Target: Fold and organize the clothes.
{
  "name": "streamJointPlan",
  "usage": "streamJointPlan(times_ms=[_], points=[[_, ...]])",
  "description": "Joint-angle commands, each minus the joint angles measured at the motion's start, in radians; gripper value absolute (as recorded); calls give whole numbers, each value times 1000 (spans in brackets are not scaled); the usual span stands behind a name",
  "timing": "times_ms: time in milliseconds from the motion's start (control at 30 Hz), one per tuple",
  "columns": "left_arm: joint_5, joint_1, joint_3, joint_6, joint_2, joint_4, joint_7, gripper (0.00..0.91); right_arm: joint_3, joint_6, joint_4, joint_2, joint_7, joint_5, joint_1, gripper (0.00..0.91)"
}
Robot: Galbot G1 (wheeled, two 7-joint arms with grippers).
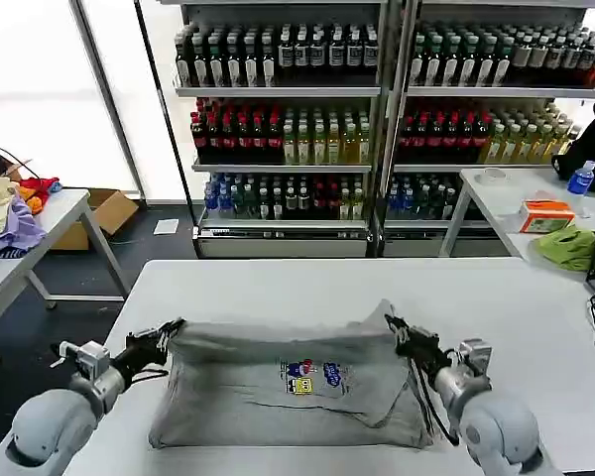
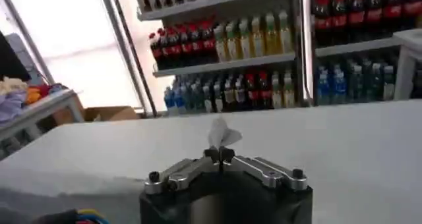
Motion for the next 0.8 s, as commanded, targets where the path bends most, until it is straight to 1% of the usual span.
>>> streamJointPlan(times_ms=[33, 67, 100, 133, 167, 200, 233, 267, 300, 367, 433, 533, 567, 600, 667, 700, 733, 767, 800], points=[[193, 336, -95, -54, -51, -162, 28, 10, 98, 5, 165, 4, -24, -65, -350, 0], [205, 352, -95, -55, -56, -170, 39, 20, 99, 10, 164, 2, -24, -79, -364, 0], [215, 370, -93, -57, -62, -177, 45, 60, 101, 10, 162, 2, -22, -83, -375, 0], [225, 379, -88, -59, -67, -181, 44, 292, 101, 10, 161, 3, -15, -82, -378, 0], [238, 383, -85, -56, -74, -184, 43, 322, 103, 8, 162, 6, -8, -80, -378, 0], [265, 388, -85, -57, -77, -186, 45, 484, 106, 4, 166, 7, -7, -78, -376, 0], [272, 391, -87, -55, -78, -193, 45, 484, 110, 3, 172, 7, -9, -78, -375, 181], [273, 395, -91, -45, -79, -203, 42, 907, 115, 1, 179, 6, -9, -79, -373, 524], [272, 401, -101, -32, -80, -213, 41, 907, 120, 1, 185, 4, -11, -79, -373, 907], [271, 411, -126, -16, -77, -245, 31, 907, 143, 2, 195, -5, -22, -75, -375, 907], [261, 416, -152, -12, -75, -264, 21, 907, 164, 13, 201, -10, -21, -62, -375, 907], [223, 416, -192, 3, -82, -290, -15, 907, 209, 75, 202, -13, -38, -58, -376, 907], [210, 413, -209, 6, -89, -306, -37, 907, 227, 135, 197, -11, -58, -59, -380, 907], [199, 413, -216, 8, -95, -308, -52, 907, 234, 145, 195, -11, -65, -60, -380, 907], [163, 423, -236, 20, -115, -338, -69, 907, 285, 280, 172, -11, -124, -74, -404, 907], [149, 432, -237, 21, -124, -348, -78, 907, 309, 302, 162, -10, -146, -81, -414, 907], [141, 440, -236, 21, -132, -353, -86, 907, 319, 340, 151, -9, -158, -85, -419, 907], [123, 449, -222, 21, -154, -360, -106, 907, 339, 393, 127, -5, -178, -92, -427, 907], [113, 450, -214, 22, -161, -361, -121, 907, 346, 420, 118, 0, -188, -95, -428, 907]])
